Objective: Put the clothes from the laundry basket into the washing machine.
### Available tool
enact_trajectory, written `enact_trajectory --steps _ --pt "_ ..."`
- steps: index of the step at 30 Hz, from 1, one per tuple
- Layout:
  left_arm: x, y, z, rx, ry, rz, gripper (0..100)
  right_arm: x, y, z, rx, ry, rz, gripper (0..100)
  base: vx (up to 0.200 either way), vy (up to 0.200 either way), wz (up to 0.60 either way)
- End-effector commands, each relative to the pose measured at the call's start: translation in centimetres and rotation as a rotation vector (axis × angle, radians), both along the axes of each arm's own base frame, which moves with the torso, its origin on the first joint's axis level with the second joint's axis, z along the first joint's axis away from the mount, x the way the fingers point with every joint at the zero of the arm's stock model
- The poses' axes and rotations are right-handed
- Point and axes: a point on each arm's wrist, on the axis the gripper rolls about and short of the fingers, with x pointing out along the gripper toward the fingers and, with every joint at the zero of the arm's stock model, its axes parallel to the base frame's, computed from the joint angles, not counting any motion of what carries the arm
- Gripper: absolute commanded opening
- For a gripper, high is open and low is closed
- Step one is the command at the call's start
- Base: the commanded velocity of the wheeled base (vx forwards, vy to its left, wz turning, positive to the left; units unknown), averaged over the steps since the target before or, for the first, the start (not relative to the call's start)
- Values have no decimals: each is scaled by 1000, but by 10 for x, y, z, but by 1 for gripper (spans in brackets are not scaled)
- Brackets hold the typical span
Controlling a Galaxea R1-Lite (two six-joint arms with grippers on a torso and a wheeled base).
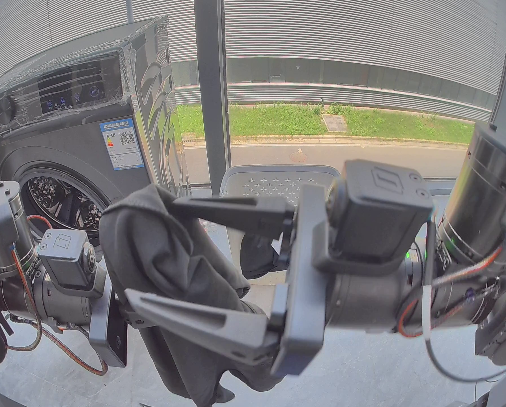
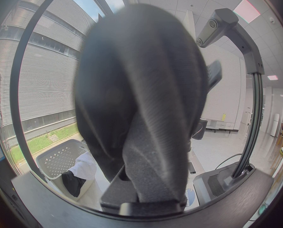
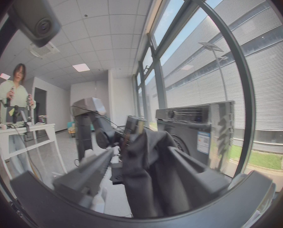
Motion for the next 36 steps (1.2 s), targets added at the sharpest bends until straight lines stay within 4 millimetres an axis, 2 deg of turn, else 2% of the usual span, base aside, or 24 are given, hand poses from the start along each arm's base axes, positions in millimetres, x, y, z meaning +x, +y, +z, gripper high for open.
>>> enact_trajectory --steps 1,3,4,5,9,11,12,13,14,15,17,23,26,31,36 --pt "3 6 8 -22 -42 46 0 30 -42 -1 8 37 -216 100 0 0 0" --pt "6 9 8 -28 -54 69 0 40 -63 -1 13 48 -289 100 0 0 0" --pt "7 10 8 -29 -55 75 0 42 -68 -2 12 50 -306 100 0 0 0" --pt "10 13 11 -38 -71 92 0 47 -87 -1 22 54 -365 100 0 0 0" --pt "15 15 20 -60 -85 116 0 49 -114 -2 39 86 -422 100 0 0 0" --pt "16 16 24 -70 -84 126 0 47 -121 -5 38 107 -431 100 0 0 0" --pt "19 18 32 -87 -91 140 0 44 -127 -18 18 160 -430 100 0 0 0" --pt "19 19 33 -90 -92 142 0 43 -128 -21 10 171 -429 100 0 0 0" --pt "21 20 39 -102 -98 151 0 41 -128 -37 -31 219 -411 100 0 0 0" --pt "22 20 42 -108 -98 154 0 39 -127 -44 -54 241 -388 100 0 0 0" --pt "23 20 46 -118 -100 154 0 40 -116 -60 -109 285 -309 100 0 0 0" --pt "21 19 48 -123 -104 135 0 61 -89 -98 -231 382 -243 100 0 0 0" --pt "22 18 52 -129 -117 130 0 72 -82 -108 -254 405 -227 100 0 0 0" --pt "24 18 52 -127 -114 127 0 78 -77 -118 -286 410 -198 100 0 0 0" --pt "29 16 55 -131 -122 127 0 92 -81 -131 -303 429 -240 100 0 0 0"
